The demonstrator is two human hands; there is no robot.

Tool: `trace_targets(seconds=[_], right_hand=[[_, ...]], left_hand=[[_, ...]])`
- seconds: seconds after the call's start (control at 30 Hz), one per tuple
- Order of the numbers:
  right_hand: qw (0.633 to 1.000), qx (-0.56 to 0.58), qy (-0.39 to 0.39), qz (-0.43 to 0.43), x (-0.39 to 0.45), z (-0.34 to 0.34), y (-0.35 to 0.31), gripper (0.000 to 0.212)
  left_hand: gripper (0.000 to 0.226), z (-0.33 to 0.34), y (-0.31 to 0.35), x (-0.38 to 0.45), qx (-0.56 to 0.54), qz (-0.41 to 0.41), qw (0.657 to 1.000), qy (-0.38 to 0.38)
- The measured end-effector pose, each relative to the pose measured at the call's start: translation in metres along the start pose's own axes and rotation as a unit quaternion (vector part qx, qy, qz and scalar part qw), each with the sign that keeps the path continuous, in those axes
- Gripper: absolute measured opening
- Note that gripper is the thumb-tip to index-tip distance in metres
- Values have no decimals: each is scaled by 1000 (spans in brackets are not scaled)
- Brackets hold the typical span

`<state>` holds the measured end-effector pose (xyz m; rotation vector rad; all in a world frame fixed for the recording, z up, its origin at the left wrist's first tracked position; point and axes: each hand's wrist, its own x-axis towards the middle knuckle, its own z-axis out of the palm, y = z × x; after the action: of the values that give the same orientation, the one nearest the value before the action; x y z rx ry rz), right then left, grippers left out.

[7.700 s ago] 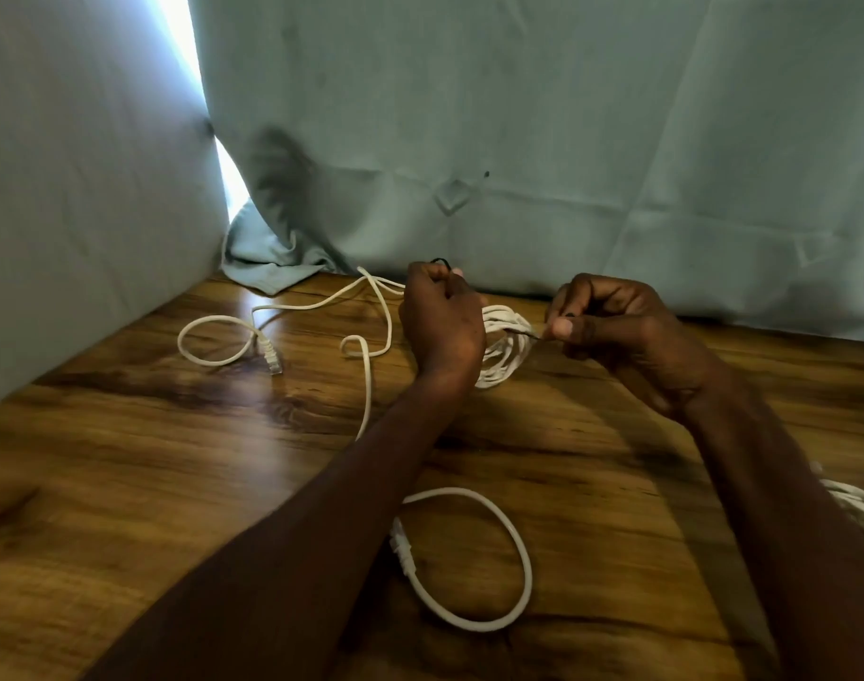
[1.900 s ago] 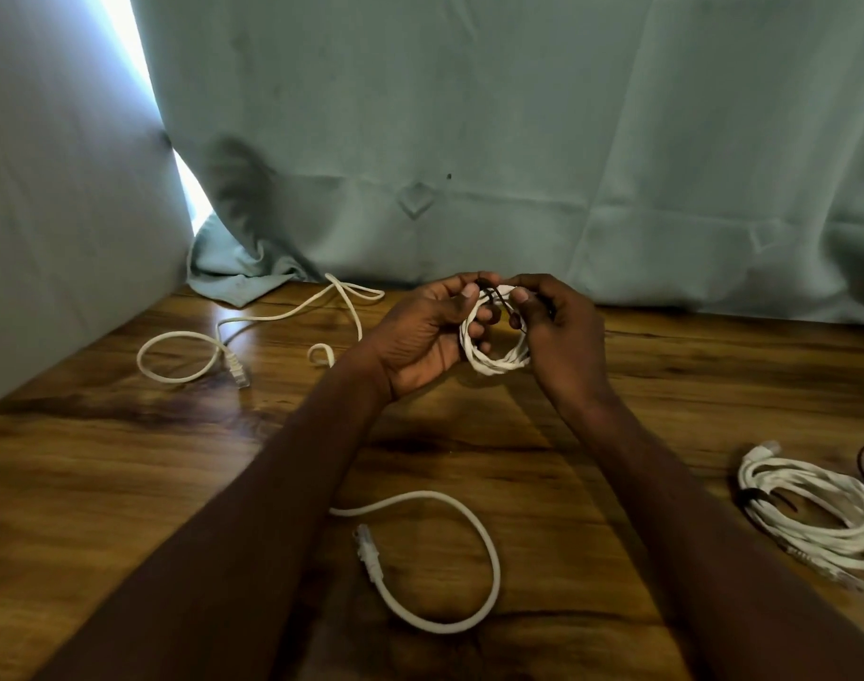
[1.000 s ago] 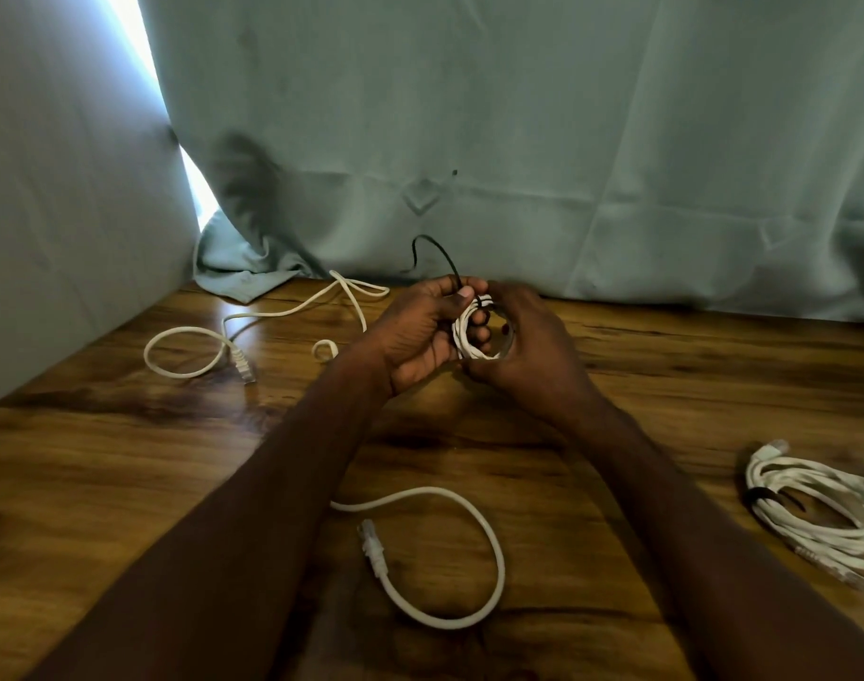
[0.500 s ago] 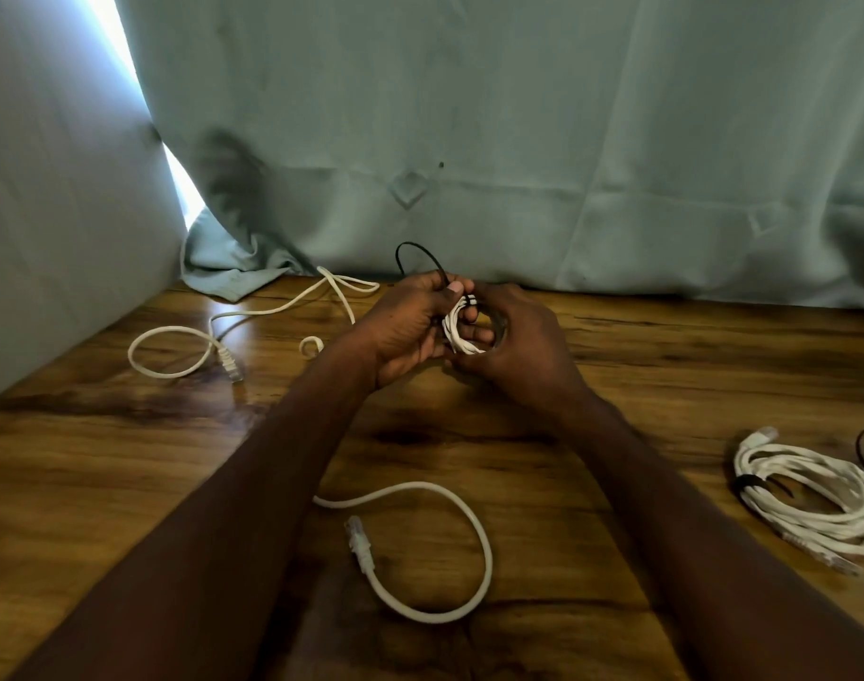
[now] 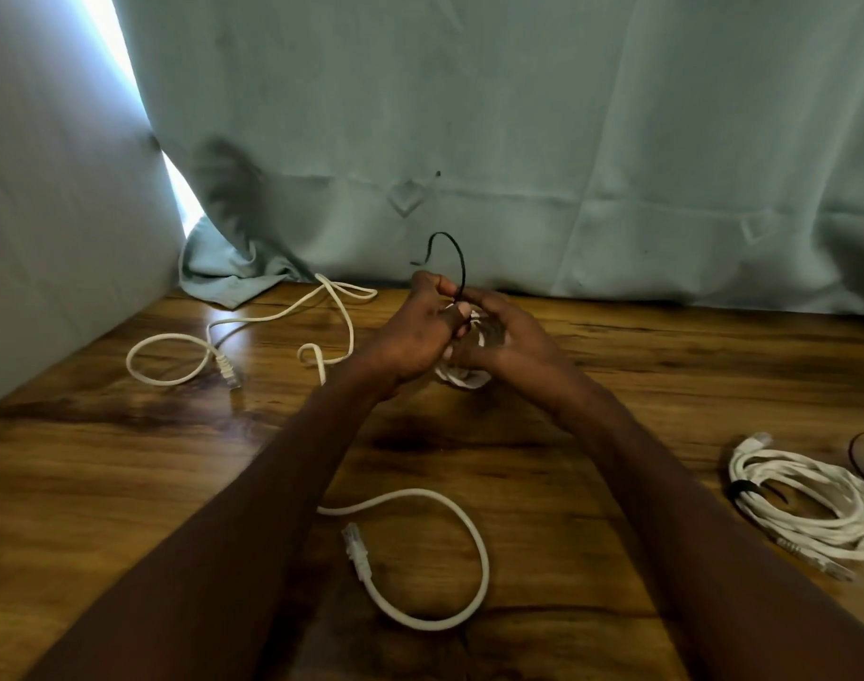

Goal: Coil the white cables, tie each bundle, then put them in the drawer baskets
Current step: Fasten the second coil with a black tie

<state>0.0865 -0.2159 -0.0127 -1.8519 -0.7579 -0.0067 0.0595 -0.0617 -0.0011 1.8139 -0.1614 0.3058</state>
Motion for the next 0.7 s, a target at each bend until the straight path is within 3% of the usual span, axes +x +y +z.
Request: trace_targets(seconds=[0.13,0.27,0.37,0.53,0.67,0.7], right_hand=[[991,75,110,10,0,0,-10,39],[983,28,171,-65,-3,-7,-16,28],[971,88,207,-77,-4,-7,-23,18],[942,241,231,19,-6,-8,-20,16],[955,182,233,20,-3,-2,-13,15],[961,142,237,3,-2,1,-11,15]], left_hand=[[21,-1,-1,0,30,31,999,-29],[23,-2,-4,1,94,69,992,-45],[23,2,-4,-1,94,85,991,-51],[24,2,5,-1,-57,31,998,26],[7,0,4,5,-249,-41,963,96],[12,1,4,7,-275,-45,955,102]])
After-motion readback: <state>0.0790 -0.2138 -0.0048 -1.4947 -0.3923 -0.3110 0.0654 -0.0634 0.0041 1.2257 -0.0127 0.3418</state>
